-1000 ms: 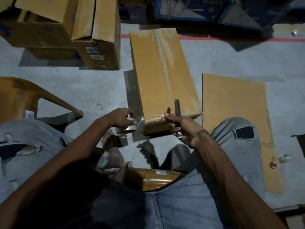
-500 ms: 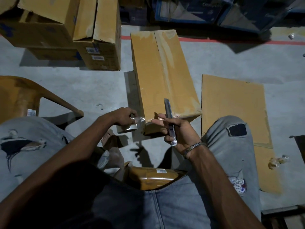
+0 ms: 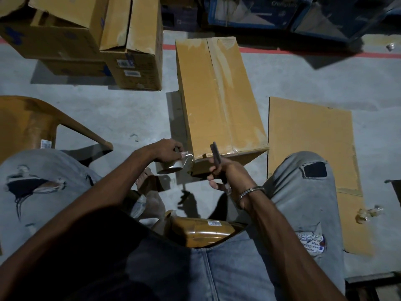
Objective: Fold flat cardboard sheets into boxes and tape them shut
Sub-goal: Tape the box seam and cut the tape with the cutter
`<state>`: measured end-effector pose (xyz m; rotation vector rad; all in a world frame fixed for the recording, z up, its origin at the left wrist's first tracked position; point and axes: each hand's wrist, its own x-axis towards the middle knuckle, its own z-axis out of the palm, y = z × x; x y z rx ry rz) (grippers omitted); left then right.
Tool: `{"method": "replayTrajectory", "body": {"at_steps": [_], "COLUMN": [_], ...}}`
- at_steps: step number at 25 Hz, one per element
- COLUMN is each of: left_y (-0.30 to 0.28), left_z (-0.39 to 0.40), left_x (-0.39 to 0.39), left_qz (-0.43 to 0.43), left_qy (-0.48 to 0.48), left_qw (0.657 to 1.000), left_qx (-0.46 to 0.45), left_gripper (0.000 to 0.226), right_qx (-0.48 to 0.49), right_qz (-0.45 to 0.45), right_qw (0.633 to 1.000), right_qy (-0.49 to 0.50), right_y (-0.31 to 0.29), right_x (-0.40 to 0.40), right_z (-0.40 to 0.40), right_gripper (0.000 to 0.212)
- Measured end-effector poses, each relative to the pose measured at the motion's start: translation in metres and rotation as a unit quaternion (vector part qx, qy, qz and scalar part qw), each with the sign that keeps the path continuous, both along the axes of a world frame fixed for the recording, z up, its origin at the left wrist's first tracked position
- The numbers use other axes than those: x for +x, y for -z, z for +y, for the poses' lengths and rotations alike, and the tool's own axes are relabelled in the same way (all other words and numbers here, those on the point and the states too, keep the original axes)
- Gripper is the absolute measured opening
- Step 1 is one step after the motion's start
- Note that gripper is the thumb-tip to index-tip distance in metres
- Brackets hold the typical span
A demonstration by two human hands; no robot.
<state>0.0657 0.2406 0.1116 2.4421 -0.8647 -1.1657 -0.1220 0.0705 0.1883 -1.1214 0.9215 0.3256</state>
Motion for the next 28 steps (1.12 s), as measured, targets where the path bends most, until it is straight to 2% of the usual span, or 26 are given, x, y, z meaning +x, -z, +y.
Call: {"method": "replayTrajectory", "body": {"at_steps": [3, 6, 8, 10, 12, 16, 19, 23, 28], "left_y": [-0.002, -0.006, -0.008, -0.011, -0.011, -0.008, -0.007, -0.005, -0.005], "left_z": [-0.001, -0.001, -0.002, -0.003, -0.003, -0.004, -0.007, -0.01, -0.013], "left_x": [-0.001, -0.002, -0.003, -0.004, -0.005, -0.005, -0.005, -0.005, -0.004], "left_qz": [0.012, 0.034, 0.043, 0.048, 0.053, 0.042, 0.019, 0.001, 0.0], "left_qy": [-0.011, -0.022, -0.019, -0.014, -0.013, -0.01, -0.004, 0.013, 0.021], "left_qw": [1.0, 0.999, 0.999, 0.999, 0.998, 0.999, 1.0, 1.0, 0.999], "left_qx": [-0.007, -0.014, -0.016, -0.016, -0.018, -0.005, 0.008, 0.025, 0.032], "left_gripper": [0.014, 0.014, 0.016, 0.017, 0.013, 0.008, 0.019, 0.028, 0.017], "right_qx": [-0.041, -0.06, -0.118, -0.212, -0.326, -0.467, -0.508, -0.513, -0.518], "right_qz": [0.024, 0.029, 0.028, 0.028, 0.024, 0.037, 0.038, 0.046, 0.056], "right_qw": [0.995, 0.989, 0.977, 0.947, 0.899, 0.827, 0.796, 0.781, 0.773], "right_qy": [-0.09, -0.129, -0.174, -0.242, -0.291, -0.311, -0.327, -0.352, -0.363], "right_y": [0.007, 0.007, 0.007, 0.014, 0.023, 0.029, 0.026, 0.029, 0.034], "right_x": [-0.003, -0.006, -0.01, -0.014, -0.015, -0.004, 0.002, 0.004, 0.007], "right_z": [0.01, 0.021, 0.029, 0.042, 0.057, 0.069, 0.072, 0.085, 0.087], "right_gripper": [0.031, 0.02, 0.014, 0.016, 0.026, 0.035, 0.036, 0.034, 0.029]}}
